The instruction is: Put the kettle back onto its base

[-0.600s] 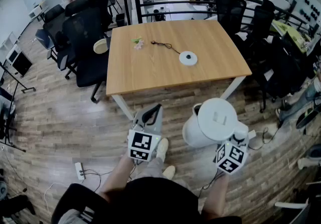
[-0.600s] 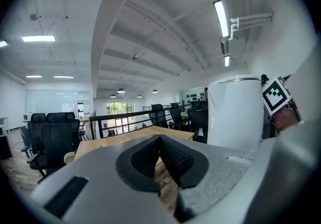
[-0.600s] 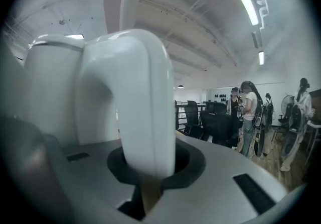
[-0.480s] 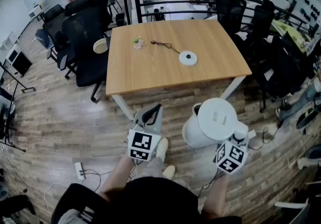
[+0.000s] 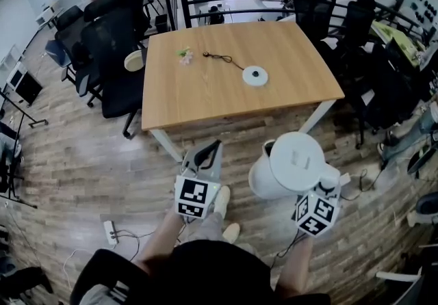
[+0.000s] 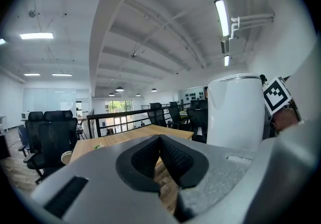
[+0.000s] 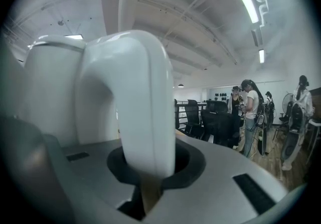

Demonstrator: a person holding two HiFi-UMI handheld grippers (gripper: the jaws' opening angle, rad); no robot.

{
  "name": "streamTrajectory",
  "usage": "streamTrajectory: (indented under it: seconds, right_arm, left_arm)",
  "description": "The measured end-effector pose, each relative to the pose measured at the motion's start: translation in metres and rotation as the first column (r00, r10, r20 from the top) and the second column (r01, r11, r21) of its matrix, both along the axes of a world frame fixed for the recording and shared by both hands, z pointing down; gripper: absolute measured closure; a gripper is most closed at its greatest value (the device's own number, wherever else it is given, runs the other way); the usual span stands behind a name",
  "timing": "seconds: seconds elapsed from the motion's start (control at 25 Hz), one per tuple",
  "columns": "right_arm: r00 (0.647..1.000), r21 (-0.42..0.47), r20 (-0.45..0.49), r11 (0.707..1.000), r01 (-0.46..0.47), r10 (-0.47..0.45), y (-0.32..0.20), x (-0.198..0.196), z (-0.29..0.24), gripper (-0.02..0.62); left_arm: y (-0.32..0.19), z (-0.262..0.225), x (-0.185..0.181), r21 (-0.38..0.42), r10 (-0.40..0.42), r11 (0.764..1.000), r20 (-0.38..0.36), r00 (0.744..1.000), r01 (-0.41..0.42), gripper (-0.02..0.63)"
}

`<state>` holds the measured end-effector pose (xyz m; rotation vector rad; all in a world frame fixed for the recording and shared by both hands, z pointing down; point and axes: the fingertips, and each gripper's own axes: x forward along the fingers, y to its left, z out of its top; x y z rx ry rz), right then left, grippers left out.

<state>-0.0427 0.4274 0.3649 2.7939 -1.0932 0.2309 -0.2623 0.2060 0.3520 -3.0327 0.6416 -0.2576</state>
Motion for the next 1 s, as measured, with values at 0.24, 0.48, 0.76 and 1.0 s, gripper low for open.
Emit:
streamTrajectory:
  seconds: [0.24,0.48,0.76,1.0]
  right_arm:
    - [1.0,-0.004,0.009,1.0,-0.014,0.014,-0.013,0.022,0.0,0.554]
    - [1.0,-0.008,0.01,1.0,-0.018,0.019,-0.04,0.053,-0.001,0.554]
    - [0.999,0.0,0.01,0.999,-0.032,0.032,-0.084,0.094,-0.006,0.554]
    - [0.999,-0.001,0.007,0.999,-0.046,0.046,-0.121,0.125,-0.01,0.554]
  left_arm:
    - [-0.018,-0.001,0.025,-0.001,0.012,1.0,0.01,1.0,-0.012,0.606]
    - [-0.045,-0.001,0.062,-0.008,0.027,1.0,0.012,1.0,-0.027,0.606]
    - [-0.091,-0.003,0.111,-0.013,0.044,0.999,0.01,0.999,-0.043,0.606]
    - [-0.132,-0.008,0.144,-0.013,0.056,0.998,0.008,0.998,-0.056,0.606]
